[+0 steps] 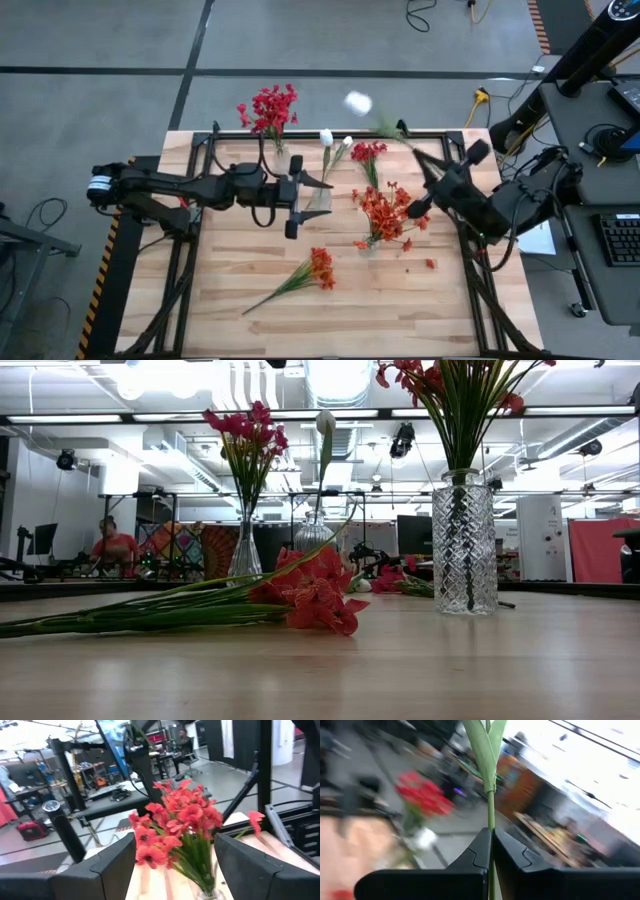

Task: Sort flowers into vase by color
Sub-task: Put the right white tulip flower into the center transparent glass vase

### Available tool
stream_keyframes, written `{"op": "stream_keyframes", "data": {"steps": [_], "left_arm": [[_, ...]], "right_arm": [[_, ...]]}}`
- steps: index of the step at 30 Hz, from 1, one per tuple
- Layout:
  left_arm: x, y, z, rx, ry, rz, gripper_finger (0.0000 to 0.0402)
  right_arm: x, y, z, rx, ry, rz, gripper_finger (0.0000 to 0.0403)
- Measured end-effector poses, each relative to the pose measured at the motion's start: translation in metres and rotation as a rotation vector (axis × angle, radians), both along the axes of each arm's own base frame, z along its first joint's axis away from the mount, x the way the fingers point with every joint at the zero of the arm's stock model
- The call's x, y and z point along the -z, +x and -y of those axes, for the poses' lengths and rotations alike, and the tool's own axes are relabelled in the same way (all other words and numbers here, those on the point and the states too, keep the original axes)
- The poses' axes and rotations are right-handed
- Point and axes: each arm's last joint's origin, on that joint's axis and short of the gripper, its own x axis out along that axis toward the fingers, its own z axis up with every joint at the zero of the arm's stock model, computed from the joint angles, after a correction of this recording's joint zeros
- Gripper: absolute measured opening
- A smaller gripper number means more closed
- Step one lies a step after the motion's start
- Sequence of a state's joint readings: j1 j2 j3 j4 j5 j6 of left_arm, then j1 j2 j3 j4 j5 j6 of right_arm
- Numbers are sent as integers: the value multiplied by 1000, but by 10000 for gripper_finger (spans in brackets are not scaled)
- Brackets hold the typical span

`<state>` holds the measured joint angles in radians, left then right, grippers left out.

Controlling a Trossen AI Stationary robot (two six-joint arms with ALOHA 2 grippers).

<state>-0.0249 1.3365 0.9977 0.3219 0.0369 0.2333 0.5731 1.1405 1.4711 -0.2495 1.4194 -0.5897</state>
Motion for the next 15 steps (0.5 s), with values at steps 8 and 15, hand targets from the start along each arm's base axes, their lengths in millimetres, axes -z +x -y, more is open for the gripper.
{"op": "stream_keyframes", "data": {"steps": [8,15], "left_arm": [[-10,-4,10,85,-3,79,252],[-26,-9,17,260,18,236,252]], "right_arm": [[-3,19,-20,-446,118,80,9],[12,44,-39,-573,192,93,9]]}}
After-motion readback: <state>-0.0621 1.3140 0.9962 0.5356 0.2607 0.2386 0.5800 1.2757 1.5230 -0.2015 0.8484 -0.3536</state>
